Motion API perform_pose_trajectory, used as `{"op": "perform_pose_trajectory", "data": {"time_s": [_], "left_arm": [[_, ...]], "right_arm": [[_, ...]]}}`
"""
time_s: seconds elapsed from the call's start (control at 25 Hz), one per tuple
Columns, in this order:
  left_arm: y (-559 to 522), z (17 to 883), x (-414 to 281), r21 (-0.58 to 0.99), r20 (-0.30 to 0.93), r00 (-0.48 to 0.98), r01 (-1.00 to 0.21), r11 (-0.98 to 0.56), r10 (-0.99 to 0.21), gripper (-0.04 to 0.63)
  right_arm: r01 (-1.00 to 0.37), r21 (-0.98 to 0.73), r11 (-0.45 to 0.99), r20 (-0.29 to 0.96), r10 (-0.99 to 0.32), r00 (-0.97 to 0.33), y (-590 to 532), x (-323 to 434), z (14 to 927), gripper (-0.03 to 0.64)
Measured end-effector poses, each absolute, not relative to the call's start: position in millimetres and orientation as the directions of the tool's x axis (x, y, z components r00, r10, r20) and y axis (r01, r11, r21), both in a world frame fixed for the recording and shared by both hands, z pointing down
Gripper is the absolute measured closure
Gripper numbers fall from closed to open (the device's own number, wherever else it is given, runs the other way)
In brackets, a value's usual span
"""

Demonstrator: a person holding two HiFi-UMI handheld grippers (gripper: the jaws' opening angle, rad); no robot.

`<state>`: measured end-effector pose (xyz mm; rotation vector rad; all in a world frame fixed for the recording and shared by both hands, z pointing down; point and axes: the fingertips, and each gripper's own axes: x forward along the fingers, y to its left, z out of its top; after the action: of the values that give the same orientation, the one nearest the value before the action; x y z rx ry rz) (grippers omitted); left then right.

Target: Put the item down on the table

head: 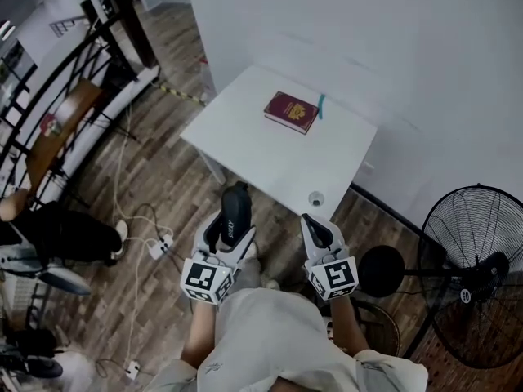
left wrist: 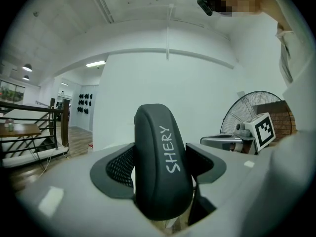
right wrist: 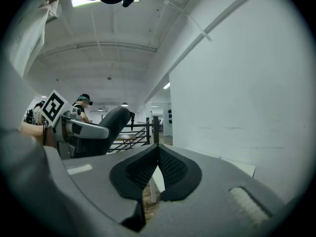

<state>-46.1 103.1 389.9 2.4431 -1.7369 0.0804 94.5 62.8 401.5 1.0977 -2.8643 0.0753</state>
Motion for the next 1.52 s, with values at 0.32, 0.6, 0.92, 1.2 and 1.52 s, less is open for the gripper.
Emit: {"op": "perform_pose_trajectory", "data": {"time_s": [0.32, 0.6, 0.92, 1.2, 1.52], "left_arm": [[51.6, 392.3, -63.4, 0.087, 0.119, 0.341, -0.939, -0.333, -0.932, 0.255], [-8.5, 397.9, -92.2, 0.099, 0.121, 0.355, -0.934, -0.344, -0.927, 0.255], [-75.9, 397.7, -124.0, 0.099, 0.137, 0.394, -0.918, -0.383, -0.909, 0.255], [-125.0, 406.9, -150.3, 0.118, 0.144, 0.426, -0.903, -0.412, -0.893, 0.255], [-175.7, 413.2, -167.3, 0.127, 0.143, 0.469, -0.882, -0.454, -0.872, 0.255]], "right_arm": [[-0.688, -0.011, 0.725, 0.099, -0.684, -0.722, 16.6, 81.2, 404.5, 0.614], [-0.714, -0.013, 0.7, 0.108, -0.709, -0.697, -33.8, 59.0, 405.5, 0.614], [-0.743, -0.017, 0.669, 0.132, -0.735, -0.665, -94.7, 26.2, 403.6, 0.614], [-0.769, -0.013, 0.639, 0.157, -0.758, -0.633, -135.6, 0.6, 409.9, 0.614], [-0.79, 0.007, 0.613, 0.178, -0.778, -0.602, -176.6, -23.7, 411.6, 0.614]]}}
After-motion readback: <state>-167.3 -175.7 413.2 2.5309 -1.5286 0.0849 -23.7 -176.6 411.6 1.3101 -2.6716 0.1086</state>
